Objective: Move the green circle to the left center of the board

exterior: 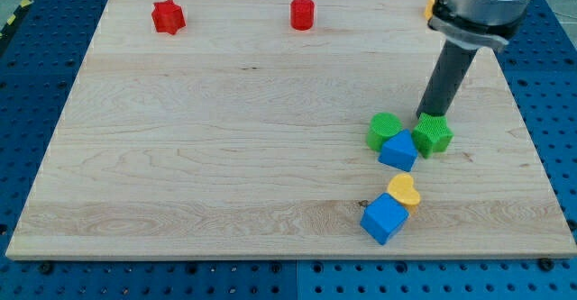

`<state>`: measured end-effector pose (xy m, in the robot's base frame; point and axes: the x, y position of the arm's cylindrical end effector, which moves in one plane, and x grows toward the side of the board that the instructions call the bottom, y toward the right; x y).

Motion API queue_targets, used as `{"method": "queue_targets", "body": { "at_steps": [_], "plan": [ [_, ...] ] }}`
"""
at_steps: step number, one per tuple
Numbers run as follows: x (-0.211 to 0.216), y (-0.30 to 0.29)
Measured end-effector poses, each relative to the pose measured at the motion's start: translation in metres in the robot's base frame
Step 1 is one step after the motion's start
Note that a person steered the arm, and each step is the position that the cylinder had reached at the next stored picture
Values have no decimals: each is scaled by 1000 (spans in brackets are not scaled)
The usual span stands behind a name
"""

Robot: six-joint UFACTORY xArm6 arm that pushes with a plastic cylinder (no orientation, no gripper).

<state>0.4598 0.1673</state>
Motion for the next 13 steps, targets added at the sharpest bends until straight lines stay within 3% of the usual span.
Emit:
{"method": "queue_targets", "body": {
  "at_steps": [2,7,13],
  "plan": [
    [25,-2],
    [11,-123],
    [25,-198]
  ]
}}
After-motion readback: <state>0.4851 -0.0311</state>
